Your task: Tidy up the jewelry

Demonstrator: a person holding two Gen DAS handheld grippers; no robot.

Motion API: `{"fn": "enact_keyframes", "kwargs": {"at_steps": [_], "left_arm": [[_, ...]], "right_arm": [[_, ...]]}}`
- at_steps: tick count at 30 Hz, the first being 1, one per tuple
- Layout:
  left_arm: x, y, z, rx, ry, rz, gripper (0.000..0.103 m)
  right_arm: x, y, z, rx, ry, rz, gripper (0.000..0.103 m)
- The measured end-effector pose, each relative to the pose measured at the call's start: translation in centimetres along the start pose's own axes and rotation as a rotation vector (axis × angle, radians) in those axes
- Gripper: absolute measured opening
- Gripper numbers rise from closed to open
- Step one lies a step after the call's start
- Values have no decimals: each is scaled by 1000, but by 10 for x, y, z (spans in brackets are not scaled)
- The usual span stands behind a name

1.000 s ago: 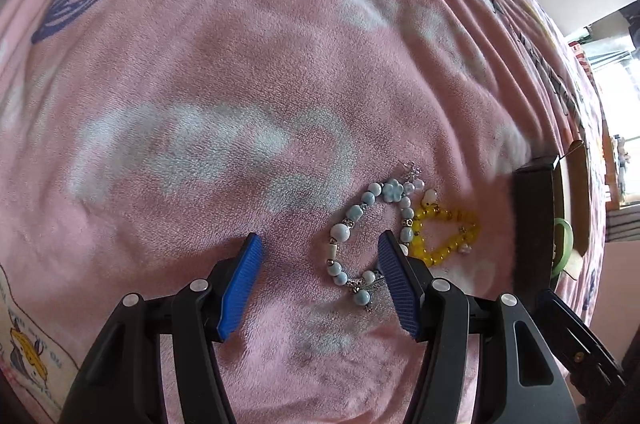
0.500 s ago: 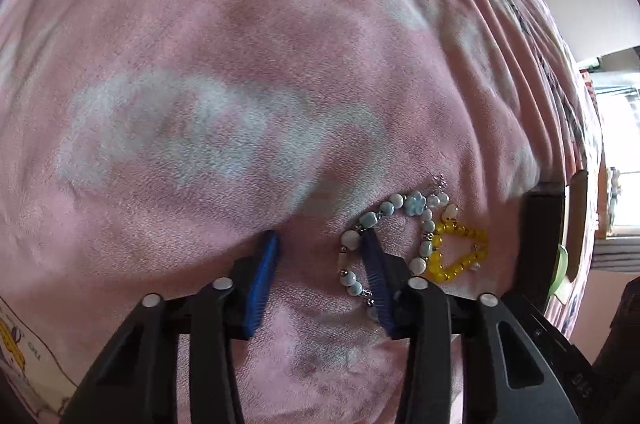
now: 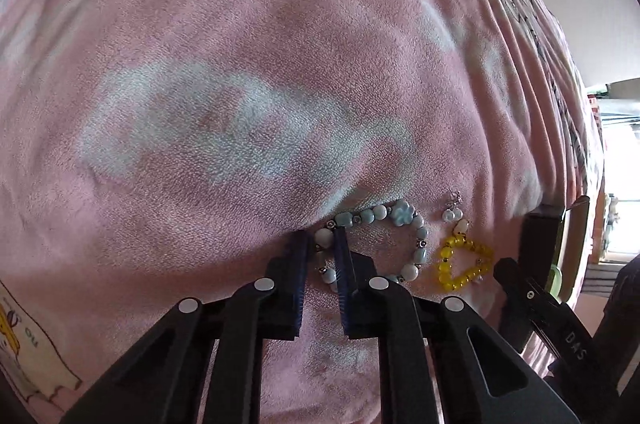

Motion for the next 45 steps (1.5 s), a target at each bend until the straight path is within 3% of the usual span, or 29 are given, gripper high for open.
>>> {"fn": "enact_keyframes", "kwargs": {"at_steps": [4, 9, 17, 21, 22, 26, 31, 34, 37, 45], "left_arm": [[-2, 1, 4, 14, -18, 0, 15], [3, 1, -2, 11, -19, 2, 15], [11, -1, -13, 17, -31, 5, 15], [12, -1, -14, 16, -31, 6, 15], [13, -1, -14, 15, -31, 7, 15], [14, -1, -16, 14, -33, 8, 15], [14, -1, -17, 15, -34, 8, 15], [13, -1, -18, 15, -28, 3, 15], [9, 0, -20, 30, -19, -5, 15], [-6, 10, -40, 109, -8, -40, 12]], "right_arm": [[4, 0, 15, -101, 46, -17, 59], [14, -5, 19, -118, 88, -1, 52], [22, -7, 37, -173, 80, 23, 51], [29, -14, 30, -123, 19, 46, 41], [29, -14, 29, -122, 8, 50, 35], [32, -13, 37, -156, 18, 37, 23], [39, -14, 26, -87, -41, 59, 20], [31, -13, 23, -88, -72, 30, 9], [20, -14, 19, -63, -128, 15, 9], [-27, -5, 19, -81, -175, -49, 9]]}}
Point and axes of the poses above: each gripper's, at about its wrist camera, not at the fingertips, and x roughly the way its jaws point, z to its left, y to its underside, the point moved 1 cm from there along x, roughly the way its jaws point, and after that the axes turned 7 degrees about y, right-handed, at the moved point
